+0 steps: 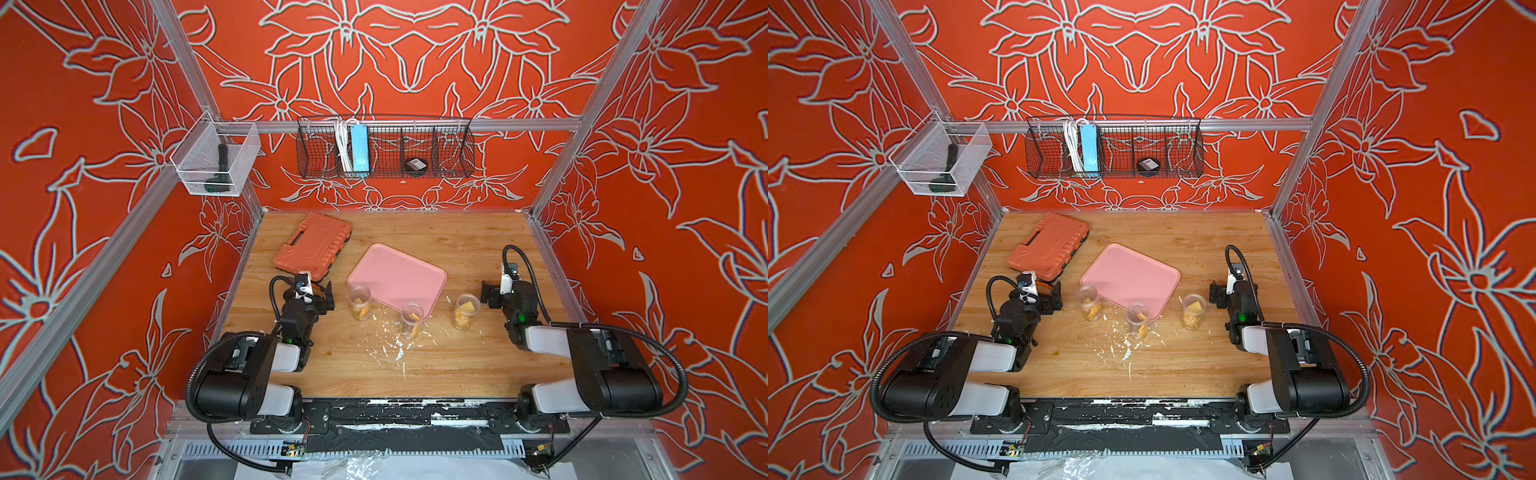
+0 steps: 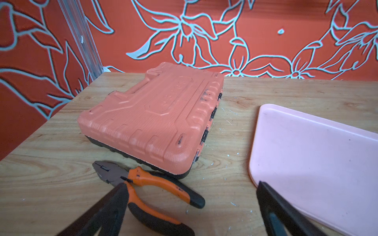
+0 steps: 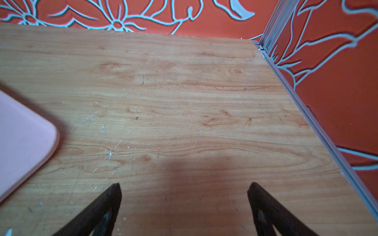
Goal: Pour the cookies out of the jar
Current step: Pick up the jar from the center of the board.
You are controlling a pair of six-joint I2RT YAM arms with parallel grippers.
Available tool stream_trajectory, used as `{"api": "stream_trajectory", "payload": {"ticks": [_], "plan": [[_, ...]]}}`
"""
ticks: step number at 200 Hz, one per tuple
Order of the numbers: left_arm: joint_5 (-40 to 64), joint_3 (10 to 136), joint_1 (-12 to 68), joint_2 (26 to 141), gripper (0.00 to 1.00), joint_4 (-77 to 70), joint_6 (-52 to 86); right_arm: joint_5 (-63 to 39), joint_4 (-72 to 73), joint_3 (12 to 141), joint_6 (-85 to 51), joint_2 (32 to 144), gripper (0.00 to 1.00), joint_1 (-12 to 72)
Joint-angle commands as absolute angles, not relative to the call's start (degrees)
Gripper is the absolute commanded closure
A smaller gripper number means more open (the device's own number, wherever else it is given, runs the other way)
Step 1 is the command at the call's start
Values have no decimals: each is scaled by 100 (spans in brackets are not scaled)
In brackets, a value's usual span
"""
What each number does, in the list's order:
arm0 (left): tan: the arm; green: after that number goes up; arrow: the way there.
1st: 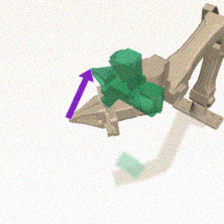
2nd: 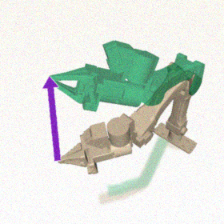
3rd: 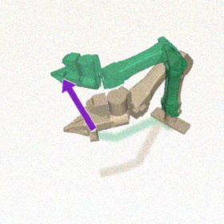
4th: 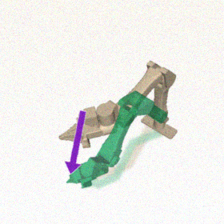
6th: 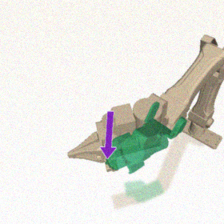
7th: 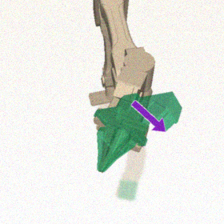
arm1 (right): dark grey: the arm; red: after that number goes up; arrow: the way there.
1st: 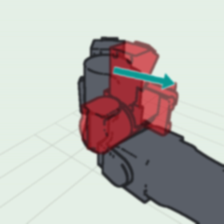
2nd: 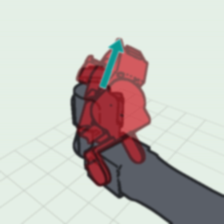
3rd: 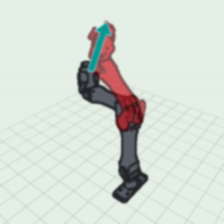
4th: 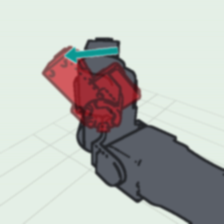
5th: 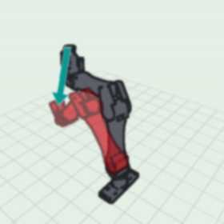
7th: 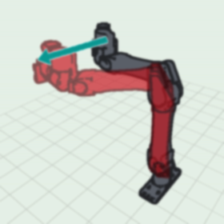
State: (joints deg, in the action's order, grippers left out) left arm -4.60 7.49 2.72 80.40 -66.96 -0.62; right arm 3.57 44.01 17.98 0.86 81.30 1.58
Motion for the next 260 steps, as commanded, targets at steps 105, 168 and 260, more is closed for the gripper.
{"api": "stream_trajectory", "payload": {"ticks": [105, 168, 260], "plan": [[-1377, 1471, 252, 7080, 2, -4954, 333, 854, 2754, 2480, -85, 7026, 2, 202], [-1595, 2916, 276, 6142, 2, -2136, 1887, 467, 717, 3318, -1463, 5499, 2, 201], [996, 3532, 750, 4520, 2, -469, 3161, -2015, -2008, 5004, -2378, 5026, 2, 208]]}}
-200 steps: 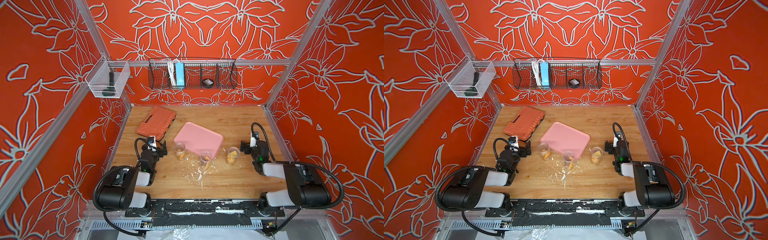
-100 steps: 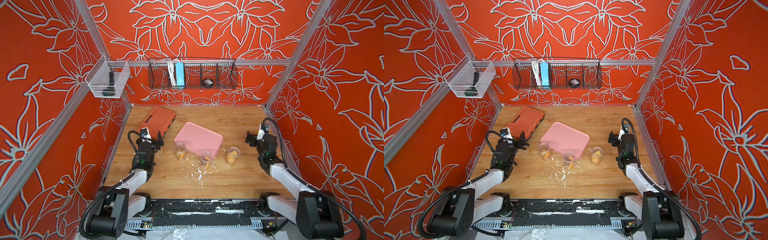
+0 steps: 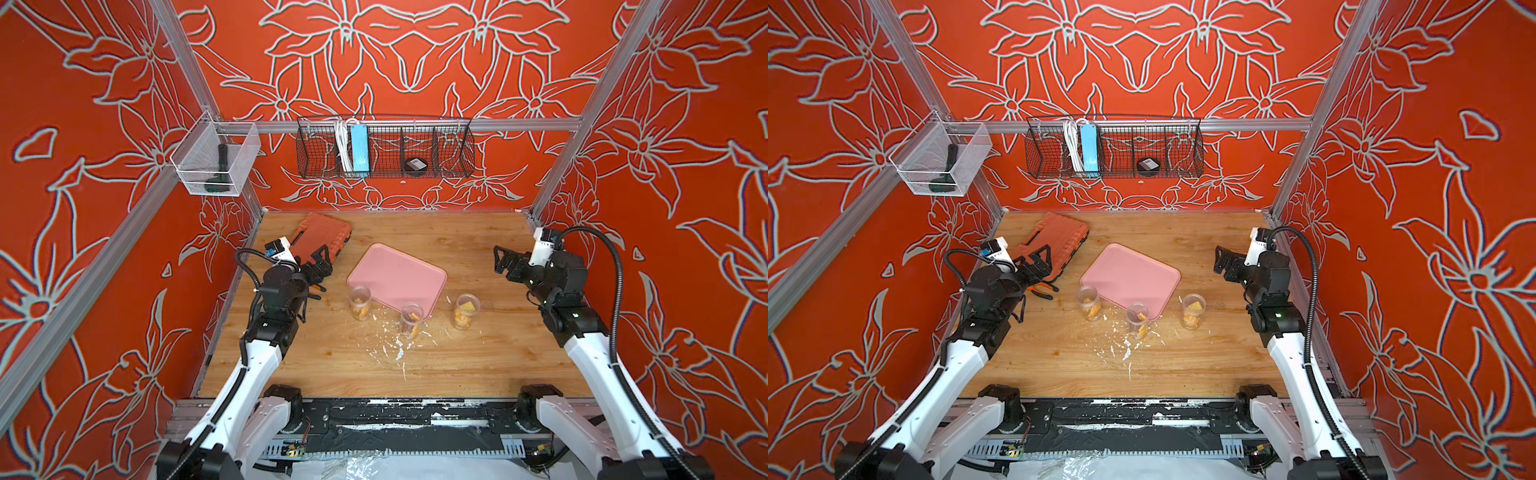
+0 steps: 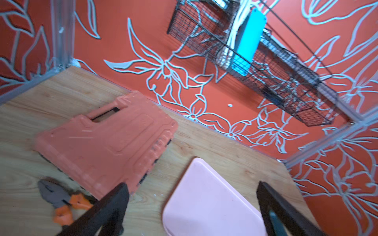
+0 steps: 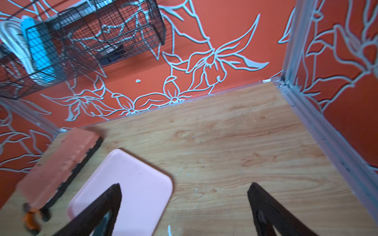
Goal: Pour the cookies out of the jar
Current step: Pick up the jar from the center of the board.
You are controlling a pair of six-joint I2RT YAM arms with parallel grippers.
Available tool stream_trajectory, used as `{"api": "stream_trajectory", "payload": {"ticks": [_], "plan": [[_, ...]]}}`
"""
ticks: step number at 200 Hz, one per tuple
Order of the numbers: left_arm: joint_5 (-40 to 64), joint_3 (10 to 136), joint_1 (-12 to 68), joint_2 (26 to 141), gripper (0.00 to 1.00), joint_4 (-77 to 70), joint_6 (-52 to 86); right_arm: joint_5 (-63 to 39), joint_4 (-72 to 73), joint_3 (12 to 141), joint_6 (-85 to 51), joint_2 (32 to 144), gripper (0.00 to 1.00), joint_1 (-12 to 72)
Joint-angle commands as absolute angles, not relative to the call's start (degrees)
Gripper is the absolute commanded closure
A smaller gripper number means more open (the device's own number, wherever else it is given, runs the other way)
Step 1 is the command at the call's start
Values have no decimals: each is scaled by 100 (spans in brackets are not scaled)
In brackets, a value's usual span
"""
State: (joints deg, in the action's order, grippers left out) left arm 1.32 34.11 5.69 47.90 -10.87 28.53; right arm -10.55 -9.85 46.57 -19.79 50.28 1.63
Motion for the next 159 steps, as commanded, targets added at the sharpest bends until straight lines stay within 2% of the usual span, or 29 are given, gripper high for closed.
{"api": "stream_trajectory", "payload": {"ticks": [1, 40, 70, 125, 159], "plan": [[1034, 3532, 753, 4506, 2, -459, 3158, -2040, -2023, 5016, -2389, 5027, 2, 209], [2641, 3568, 964, 4237, 2, 9, 3106, -2638, -3114, 5429, -2419, 4966, 2, 285], [3067, 3606, 1051, 3842, 2, 658, 2785, -2730, -4332, 5717, -2083, 5012, 1, 420], [3379, 3575, 1582, 3987, 2, 1055, 2584, -1485, -5496, 6100, -1828, 5098, 1, 1143], [3253, 3823, 2085, 4480, 2, 1321, 2181, -875, -5575, 6161, -1813, 5328, 1, 1570]]}}
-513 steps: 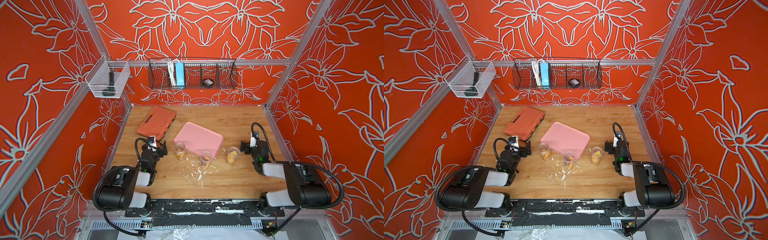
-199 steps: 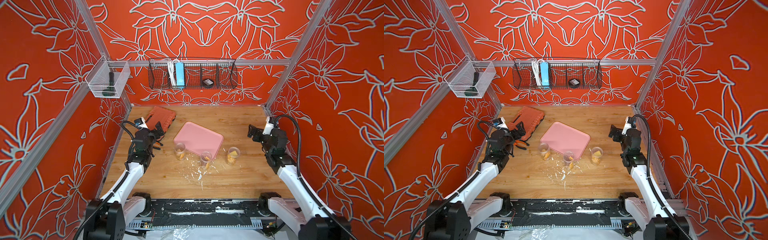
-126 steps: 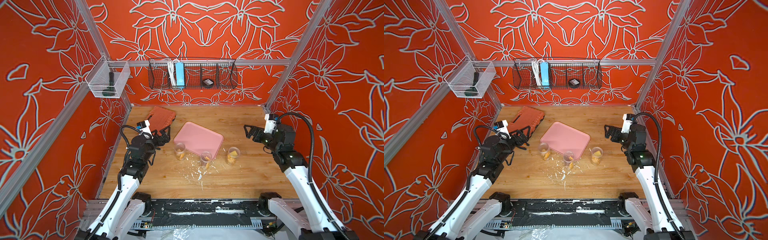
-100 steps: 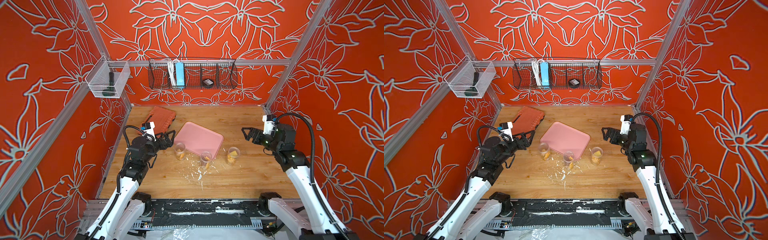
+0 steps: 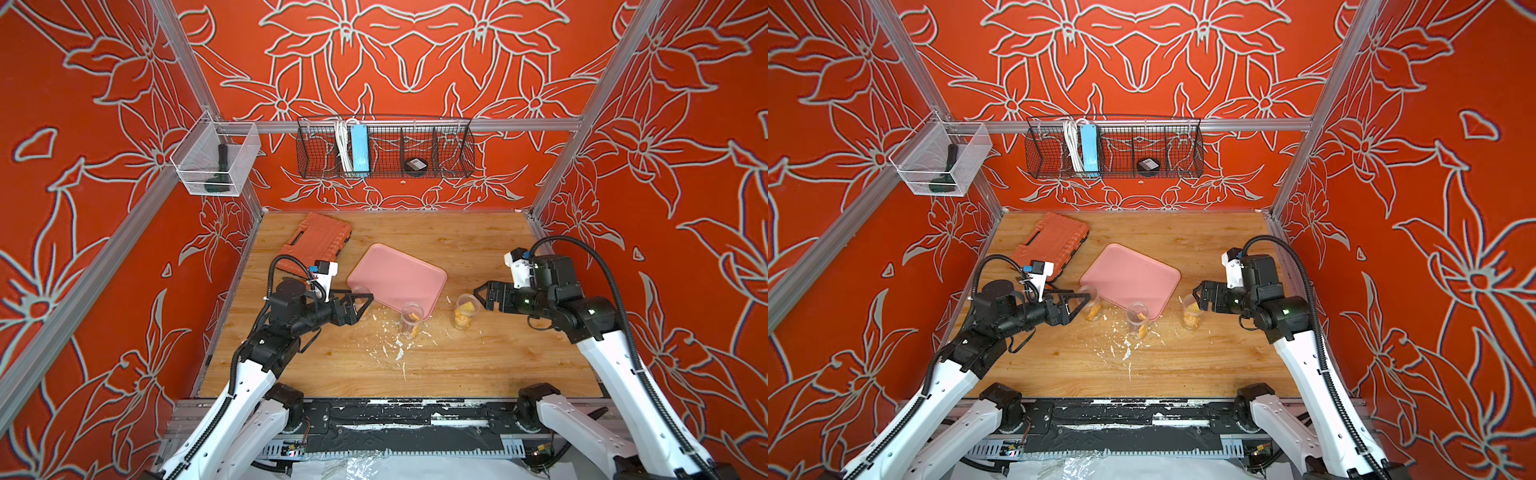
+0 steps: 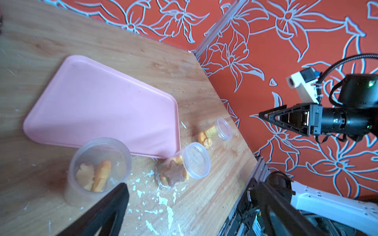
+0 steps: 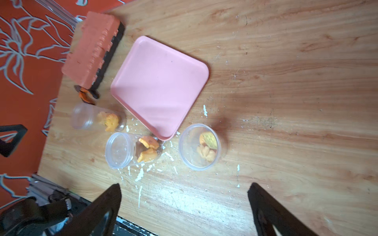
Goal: Pour the cookies out of the jar
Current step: Pick up the jar from the center of the board.
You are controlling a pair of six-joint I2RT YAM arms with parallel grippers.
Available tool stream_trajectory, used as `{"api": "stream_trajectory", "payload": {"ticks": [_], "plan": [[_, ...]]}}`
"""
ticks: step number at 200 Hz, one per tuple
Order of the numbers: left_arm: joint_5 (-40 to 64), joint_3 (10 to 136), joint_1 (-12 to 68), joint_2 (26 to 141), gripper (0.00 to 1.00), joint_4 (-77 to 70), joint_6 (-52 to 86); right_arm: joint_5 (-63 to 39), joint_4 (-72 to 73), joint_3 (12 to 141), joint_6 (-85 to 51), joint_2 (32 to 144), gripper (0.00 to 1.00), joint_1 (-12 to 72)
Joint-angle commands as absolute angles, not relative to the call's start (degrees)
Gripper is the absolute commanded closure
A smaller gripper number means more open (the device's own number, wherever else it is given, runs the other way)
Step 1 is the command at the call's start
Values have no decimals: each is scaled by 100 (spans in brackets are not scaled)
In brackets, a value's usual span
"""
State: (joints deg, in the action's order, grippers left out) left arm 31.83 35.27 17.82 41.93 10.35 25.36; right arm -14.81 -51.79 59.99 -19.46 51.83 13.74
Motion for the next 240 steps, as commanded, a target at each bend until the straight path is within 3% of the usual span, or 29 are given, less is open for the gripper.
{"api": "stream_trajectory", "payload": {"ticks": [1, 29, 88, 158, 240], "plan": [[3248, 3836, 2101, 4499, 2, 1328, 2171, -881, -5569, 6161, -1808, 5336, 1, 1571], [3056, 4082, 2240, 4906, 2, 1505, 1797, -1013, -5503, 6230, -1841, 5617, 1, 1690], [2995, 4058, 2241, 5218, 2, 1424, 1317, -221, -5713, 6511, -1855, 6372, 1, 2243], [2822, 3719, 2237, 4975, 2, 1248, 1152, 337, -5659, 6619, -1819, 7257, 1, 2667], [2836, 3639, 2241, 4896, 2, 1178, 1176, 292, -5337, 6486, -1898, 7725, 1, 2724]]}}
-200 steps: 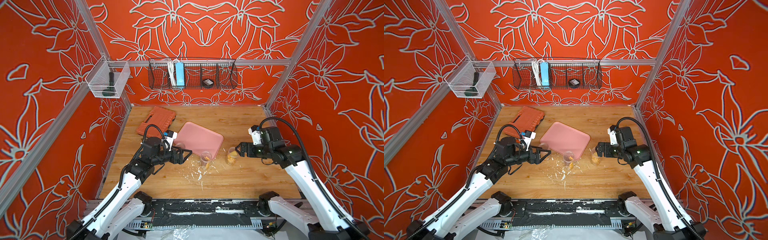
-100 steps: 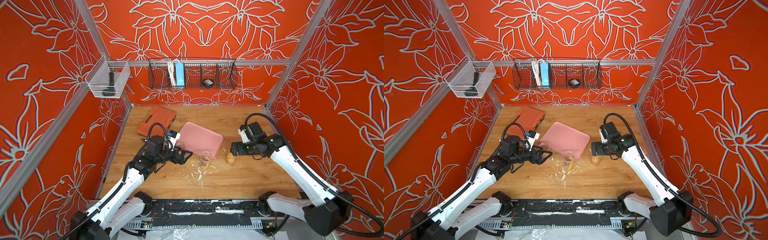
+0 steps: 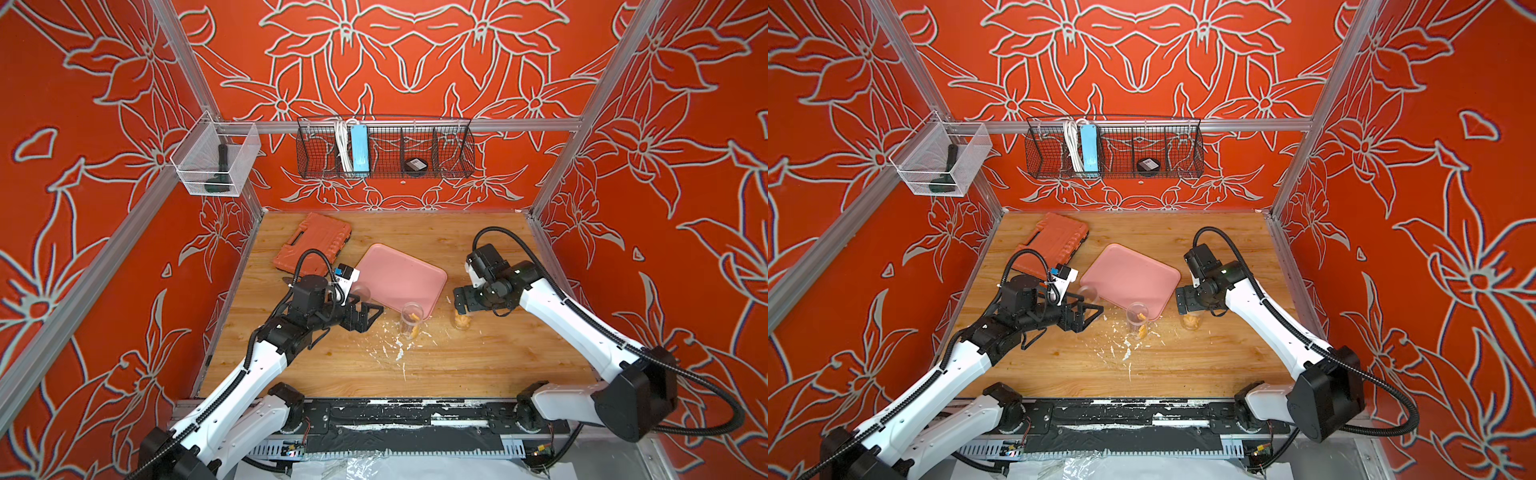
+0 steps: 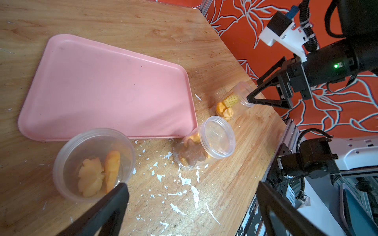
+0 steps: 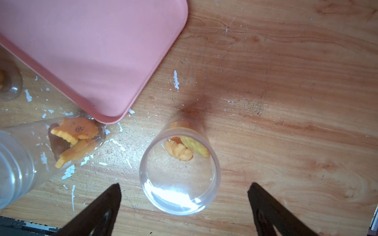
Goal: Pour the cookies out of the jar
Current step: Pick up the jar from the center of the board.
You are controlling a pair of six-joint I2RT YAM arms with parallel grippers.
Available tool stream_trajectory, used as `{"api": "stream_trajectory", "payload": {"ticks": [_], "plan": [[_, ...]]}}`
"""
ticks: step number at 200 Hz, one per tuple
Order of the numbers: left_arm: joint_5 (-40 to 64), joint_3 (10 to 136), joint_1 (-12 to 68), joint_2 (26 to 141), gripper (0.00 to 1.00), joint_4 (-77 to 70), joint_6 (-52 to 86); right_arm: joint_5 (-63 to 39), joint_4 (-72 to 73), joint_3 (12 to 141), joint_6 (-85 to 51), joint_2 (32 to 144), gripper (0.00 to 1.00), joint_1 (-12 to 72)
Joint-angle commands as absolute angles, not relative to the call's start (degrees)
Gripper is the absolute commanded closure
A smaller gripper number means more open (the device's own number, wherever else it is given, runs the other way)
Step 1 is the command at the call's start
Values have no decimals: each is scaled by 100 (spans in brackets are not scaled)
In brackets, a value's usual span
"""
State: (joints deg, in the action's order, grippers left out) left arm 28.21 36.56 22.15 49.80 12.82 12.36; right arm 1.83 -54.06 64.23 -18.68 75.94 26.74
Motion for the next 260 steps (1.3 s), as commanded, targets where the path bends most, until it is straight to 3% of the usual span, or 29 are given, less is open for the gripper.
{"api": "stream_trajectory", "payload": {"ticks": [1, 141, 260], "plan": [[2837, 3639, 2241, 4896, 2, 1178, 1177, 291, -5332, 6486, -1898, 7730, 1, 2725], [2848, 3614, 2241, 4870, 2, 1160, 1180, 457, -5155, 6403, -1883, 8450, 1, 2734], [2839, 3604, 2241, 4904, 2, 1151, 1204, 519, -5052, 6254, -1872, 8673, 10, 2739]]}}
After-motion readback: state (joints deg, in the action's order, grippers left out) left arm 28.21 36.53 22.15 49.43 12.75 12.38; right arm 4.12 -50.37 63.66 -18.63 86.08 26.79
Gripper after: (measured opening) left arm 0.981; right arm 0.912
